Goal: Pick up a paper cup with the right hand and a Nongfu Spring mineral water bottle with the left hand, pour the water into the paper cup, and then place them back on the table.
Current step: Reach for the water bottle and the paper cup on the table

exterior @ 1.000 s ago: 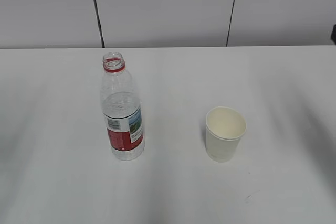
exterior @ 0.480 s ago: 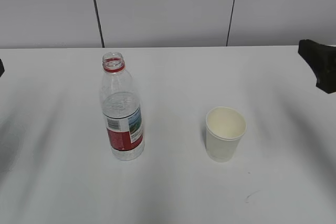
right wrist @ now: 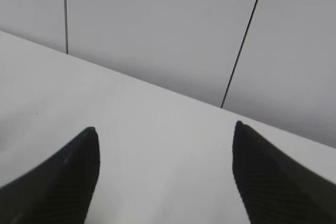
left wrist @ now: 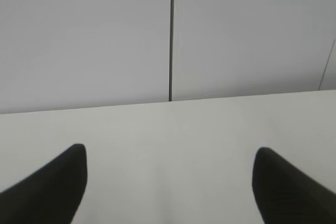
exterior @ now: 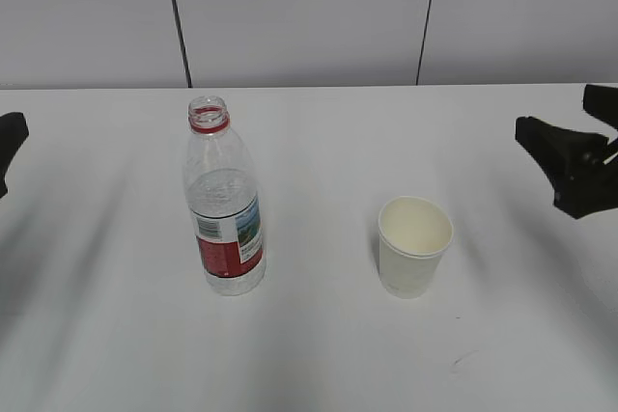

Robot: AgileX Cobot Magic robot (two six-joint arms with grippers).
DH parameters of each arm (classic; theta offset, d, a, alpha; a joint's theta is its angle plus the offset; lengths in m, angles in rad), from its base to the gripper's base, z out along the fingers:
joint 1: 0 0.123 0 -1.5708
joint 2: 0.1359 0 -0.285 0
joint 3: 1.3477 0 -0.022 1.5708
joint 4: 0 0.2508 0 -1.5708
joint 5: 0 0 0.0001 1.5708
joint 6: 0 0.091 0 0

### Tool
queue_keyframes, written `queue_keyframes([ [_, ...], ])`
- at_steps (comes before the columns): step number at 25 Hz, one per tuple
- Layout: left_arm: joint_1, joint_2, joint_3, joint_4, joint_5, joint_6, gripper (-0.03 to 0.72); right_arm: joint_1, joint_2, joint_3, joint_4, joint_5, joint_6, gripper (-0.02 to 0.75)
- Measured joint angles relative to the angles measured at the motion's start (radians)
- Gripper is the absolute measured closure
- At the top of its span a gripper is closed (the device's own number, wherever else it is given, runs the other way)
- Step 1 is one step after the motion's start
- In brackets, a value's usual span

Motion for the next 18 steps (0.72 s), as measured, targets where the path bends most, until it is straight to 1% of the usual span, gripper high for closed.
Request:
queue_keyframes([
  [4,0.0,0.046,0.0,0.021,-0.006,-0.004,0.114,0.0,0.077,0.04,-0.021,-0.102,-0.004,0.175],
  [8,0.0,0.11,0.0,0.092,-0.019,-0.02,0.114,0.0,0.172,0.066,-0.059,-0.219,-0.009,0.184],
  [12,0.0,0.194,0.0,0.126,-0.056,-0.041,0.114,0.0,0.249,0.097,-0.063,-0.353,-0.027,0.185],
  [18,0.0,0.351,-0.002,0.252,-0.163,-0.118,0.114,0.0,0.306,0.174,-0.042,-0.452,-0.099,0.185],
])
